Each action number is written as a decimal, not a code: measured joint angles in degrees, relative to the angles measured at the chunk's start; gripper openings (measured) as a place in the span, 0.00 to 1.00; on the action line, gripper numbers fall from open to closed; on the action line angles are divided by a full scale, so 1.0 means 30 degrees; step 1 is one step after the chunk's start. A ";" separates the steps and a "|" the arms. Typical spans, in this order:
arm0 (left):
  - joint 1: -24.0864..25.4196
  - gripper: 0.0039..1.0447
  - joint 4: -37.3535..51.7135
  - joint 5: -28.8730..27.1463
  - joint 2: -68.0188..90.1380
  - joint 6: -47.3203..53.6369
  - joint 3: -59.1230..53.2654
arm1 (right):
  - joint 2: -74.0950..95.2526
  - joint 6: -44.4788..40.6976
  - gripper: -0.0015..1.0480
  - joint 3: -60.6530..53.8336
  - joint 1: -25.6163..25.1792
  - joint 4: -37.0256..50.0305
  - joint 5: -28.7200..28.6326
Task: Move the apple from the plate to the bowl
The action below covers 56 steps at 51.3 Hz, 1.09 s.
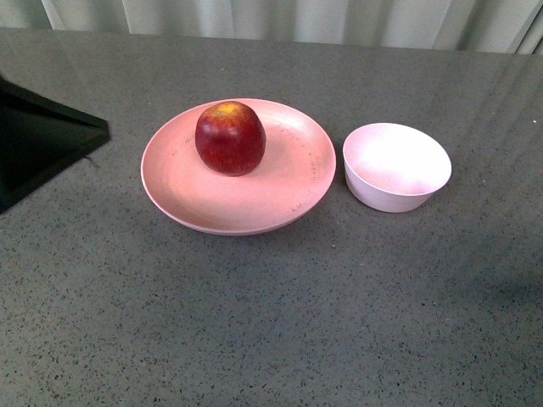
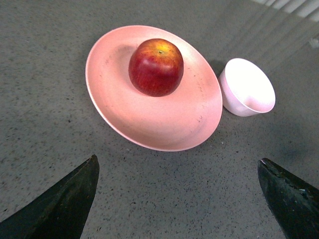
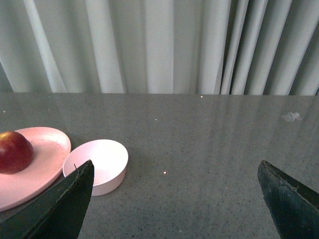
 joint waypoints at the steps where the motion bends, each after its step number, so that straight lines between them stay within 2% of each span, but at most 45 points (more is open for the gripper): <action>1: -0.0211 0.92 0.0226 -0.0109 0.0554 0.0015 0.0219 | 0.0000 0.0000 0.91 0.0000 0.0000 0.0000 0.0000; 23: -0.3279 0.92 0.1945 -0.1749 0.8954 -0.0182 0.5348 | 0.0000 0.0000 0.91 0.0000 0.0000 0.0000 0.0000; 56: -0.3570 0.92 0.0787 -0.3446 1.5402 0.0736 1.1468 | 0.0000 0.0000 0.91 0.0000 0.0000 0.0000 0.0000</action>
